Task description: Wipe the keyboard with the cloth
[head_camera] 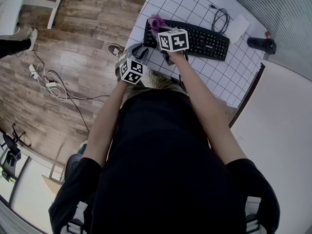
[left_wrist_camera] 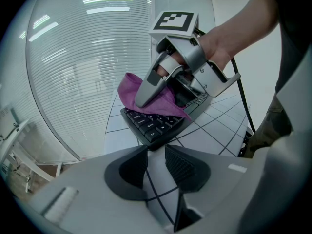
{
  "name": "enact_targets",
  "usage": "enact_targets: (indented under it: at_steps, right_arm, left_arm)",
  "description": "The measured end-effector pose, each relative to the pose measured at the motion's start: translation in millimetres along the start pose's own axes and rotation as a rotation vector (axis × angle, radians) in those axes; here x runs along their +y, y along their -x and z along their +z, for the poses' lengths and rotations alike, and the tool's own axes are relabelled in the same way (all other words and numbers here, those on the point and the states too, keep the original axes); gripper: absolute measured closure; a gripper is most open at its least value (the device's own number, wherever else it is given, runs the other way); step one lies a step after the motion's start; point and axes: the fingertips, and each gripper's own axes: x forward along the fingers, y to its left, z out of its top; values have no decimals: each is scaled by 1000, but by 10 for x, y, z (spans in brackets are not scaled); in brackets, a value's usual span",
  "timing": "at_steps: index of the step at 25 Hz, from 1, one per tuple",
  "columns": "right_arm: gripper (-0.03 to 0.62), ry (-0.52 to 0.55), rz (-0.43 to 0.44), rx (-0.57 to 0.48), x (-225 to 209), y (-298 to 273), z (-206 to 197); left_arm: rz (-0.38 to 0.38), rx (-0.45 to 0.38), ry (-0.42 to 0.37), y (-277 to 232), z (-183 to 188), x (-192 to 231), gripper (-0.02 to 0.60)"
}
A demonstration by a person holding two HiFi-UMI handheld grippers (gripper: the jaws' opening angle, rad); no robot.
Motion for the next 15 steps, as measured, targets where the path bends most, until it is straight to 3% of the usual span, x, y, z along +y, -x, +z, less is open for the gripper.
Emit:
enact_targets:
  at_steps: [11,15]
  right_arm:
    - [528,19,52,7,157,-75,-2]
    - [528,-15,163,-12,313,-36,-4]
  left_arm:
    - [-2,1,2,3,2,0,469]
    - [-9,2,7,2,1,-3,469]
